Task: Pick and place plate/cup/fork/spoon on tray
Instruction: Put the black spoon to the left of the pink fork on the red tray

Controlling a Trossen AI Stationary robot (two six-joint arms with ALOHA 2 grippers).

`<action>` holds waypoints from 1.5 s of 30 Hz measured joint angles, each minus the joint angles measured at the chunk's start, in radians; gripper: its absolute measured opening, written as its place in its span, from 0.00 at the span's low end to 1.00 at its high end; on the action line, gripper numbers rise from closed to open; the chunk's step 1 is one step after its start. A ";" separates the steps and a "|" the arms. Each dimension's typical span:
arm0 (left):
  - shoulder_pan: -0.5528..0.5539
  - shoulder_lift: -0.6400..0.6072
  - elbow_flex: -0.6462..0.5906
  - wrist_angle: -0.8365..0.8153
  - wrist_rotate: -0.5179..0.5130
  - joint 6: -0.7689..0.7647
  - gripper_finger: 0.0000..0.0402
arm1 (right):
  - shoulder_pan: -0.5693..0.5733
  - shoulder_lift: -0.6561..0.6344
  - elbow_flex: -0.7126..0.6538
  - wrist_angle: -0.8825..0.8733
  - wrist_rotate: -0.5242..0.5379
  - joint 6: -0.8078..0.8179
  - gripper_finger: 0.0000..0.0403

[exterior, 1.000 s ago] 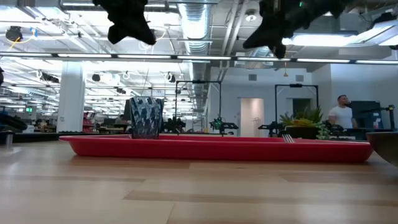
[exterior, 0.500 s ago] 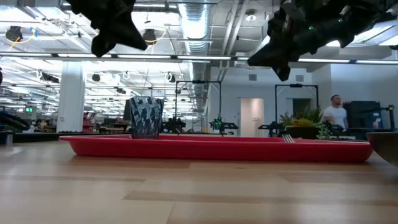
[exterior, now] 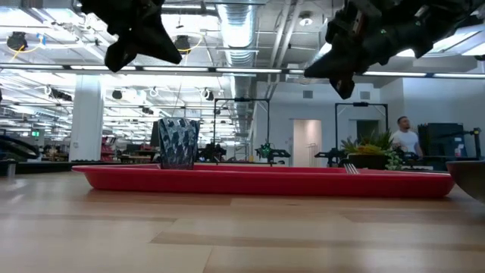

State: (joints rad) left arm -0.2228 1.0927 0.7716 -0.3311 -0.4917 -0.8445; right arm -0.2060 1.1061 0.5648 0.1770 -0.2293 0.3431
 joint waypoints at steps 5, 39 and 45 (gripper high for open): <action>-0.090 0.000 -0.045 -0.009 -0.011 -0.074 0.00 | 0.064 0.001 0.000 -0.101 0.133 -0.009 0.02; -0.417 0.223 0.133 -0.330 0.101 -0.668 0.00 | 0.361 0.001 -0.113 0.020 0.361 0.182 0.01; -0.471 0.296 0.174 -0.488 0.219 -0.968 0.00 | 0.361 0.001 -0.113 -0.002 0.359 0.170 0.02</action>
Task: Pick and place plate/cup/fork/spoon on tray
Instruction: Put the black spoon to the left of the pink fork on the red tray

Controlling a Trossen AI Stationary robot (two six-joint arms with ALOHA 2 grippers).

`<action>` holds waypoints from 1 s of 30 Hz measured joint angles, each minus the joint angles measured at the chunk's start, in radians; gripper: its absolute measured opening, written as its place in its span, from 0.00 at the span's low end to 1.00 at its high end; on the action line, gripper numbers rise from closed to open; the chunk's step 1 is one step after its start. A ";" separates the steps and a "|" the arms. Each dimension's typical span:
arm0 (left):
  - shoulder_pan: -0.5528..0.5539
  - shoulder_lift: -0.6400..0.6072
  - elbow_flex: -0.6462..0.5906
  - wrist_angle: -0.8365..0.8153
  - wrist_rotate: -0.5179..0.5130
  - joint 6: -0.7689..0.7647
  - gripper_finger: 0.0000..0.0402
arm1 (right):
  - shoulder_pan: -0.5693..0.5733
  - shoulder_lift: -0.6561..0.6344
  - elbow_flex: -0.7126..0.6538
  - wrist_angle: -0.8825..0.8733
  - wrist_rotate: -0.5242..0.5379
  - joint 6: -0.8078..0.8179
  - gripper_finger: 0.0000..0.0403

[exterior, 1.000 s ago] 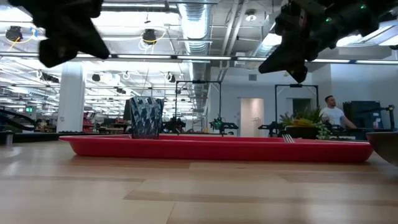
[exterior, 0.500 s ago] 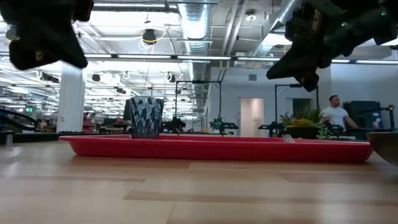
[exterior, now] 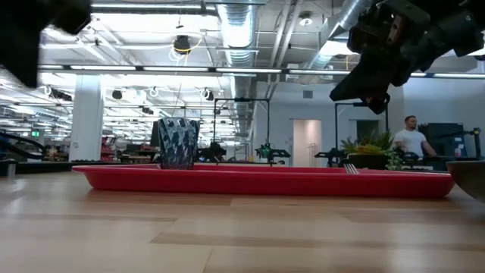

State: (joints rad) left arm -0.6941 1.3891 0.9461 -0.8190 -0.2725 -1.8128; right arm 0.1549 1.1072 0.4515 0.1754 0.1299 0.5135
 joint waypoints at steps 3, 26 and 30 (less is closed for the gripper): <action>-0.025 0.045 0.001 -0.024 0.082 -0.112 0.01 | 0.000 0.000 0.000 -0.006 0.000 -0.019 0.02; 0.009 -0.044 -0.275 0.265 0.204 0.480 0.39 | 0.000 0.000 0.000 -0.002 -0.029 0.000 0.02; 0.011 -0.047 -0.318 0.273 0.246 0.553 0.38 | 0.000 0.000 0.000 0.001 -0.029 0.010 0.02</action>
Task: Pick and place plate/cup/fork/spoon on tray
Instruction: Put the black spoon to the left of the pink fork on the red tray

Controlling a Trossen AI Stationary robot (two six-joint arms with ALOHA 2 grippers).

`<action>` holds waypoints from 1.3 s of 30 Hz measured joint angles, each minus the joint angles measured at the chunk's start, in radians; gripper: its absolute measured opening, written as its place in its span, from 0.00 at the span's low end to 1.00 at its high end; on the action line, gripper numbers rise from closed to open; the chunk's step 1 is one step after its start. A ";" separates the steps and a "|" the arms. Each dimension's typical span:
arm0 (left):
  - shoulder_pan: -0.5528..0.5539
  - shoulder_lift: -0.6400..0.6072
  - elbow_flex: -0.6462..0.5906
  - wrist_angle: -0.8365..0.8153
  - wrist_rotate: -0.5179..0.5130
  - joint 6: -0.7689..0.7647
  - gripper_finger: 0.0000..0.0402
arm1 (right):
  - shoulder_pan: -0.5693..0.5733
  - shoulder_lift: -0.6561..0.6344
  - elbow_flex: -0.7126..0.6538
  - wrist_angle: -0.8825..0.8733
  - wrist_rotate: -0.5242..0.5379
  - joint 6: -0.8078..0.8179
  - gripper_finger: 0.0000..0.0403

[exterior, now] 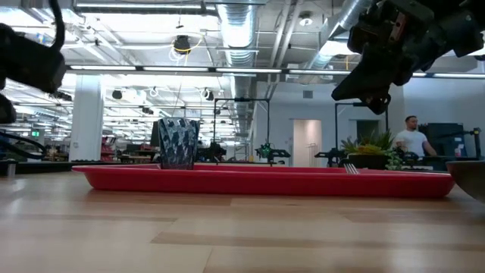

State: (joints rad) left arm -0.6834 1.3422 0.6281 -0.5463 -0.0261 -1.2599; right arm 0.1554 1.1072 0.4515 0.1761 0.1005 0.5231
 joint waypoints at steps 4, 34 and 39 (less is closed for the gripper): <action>0.000 0.000 -0.049 0.108 0.019 0.072 0.36 | 0.000 0.000 0.000 0.004 0.000 0.010 0.02; 0.101 -0.217 -0.063 0.248 -0.194 0.115 0.00 | -0.001 0.000 0.000 0.016 -0.088 0.096 0.02; 0.285 -0.251 0.001 0.270 -0.227 0.264 0.00 | -0.001 0.014 0.002 0.098 -0.158 0.204 0.04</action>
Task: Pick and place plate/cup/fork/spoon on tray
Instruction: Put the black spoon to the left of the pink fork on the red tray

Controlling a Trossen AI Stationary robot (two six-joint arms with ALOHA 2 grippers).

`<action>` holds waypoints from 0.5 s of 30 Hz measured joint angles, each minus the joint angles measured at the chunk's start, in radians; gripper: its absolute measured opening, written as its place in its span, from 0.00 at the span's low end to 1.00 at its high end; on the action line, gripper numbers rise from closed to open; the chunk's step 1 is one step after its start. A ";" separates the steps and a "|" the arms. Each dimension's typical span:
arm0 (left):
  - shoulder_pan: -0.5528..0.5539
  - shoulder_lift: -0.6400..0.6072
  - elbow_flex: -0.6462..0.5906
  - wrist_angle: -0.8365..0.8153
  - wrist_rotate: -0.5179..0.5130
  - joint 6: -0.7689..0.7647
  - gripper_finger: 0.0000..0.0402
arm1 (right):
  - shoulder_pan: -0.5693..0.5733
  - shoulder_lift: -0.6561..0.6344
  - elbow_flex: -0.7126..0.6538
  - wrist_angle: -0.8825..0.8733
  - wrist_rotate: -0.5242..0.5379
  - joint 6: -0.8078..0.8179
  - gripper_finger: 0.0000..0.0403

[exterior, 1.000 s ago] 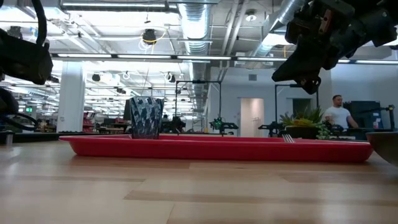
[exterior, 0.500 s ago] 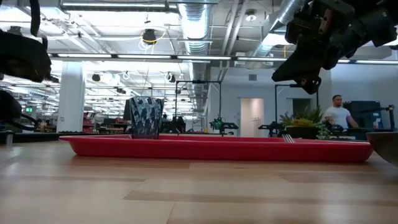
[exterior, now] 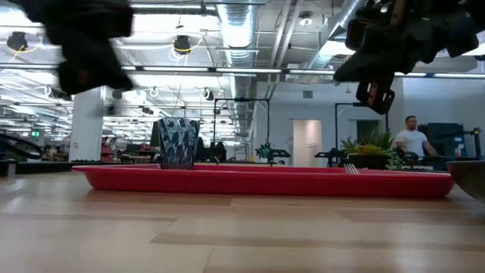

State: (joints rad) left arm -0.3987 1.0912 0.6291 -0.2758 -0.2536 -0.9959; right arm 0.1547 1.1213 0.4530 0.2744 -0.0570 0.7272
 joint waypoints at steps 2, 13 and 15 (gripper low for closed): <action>0.084 0.017 0.019 0.045 0.052 0.090 0.00 | 0.000 -0.001 0.001 0.029 -0.007 0.013 0.08; 0.373 0.262 0.188 0.286 0.364 0.455 0.00 | -0.092 0.002 0.110 0.025 -0.082 0.074 0.25; 0.390 0.329 0.251 0.289 0.411 0.505 0.00 | -0.111 0.014 0.126 0.027 -0.099 0.089 0.27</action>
State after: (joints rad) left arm -0.0086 1.4202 0.8799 0.0130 0.1570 -0.4905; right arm 0.0438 1.1353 0.5790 0.3014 -0.1557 0.8163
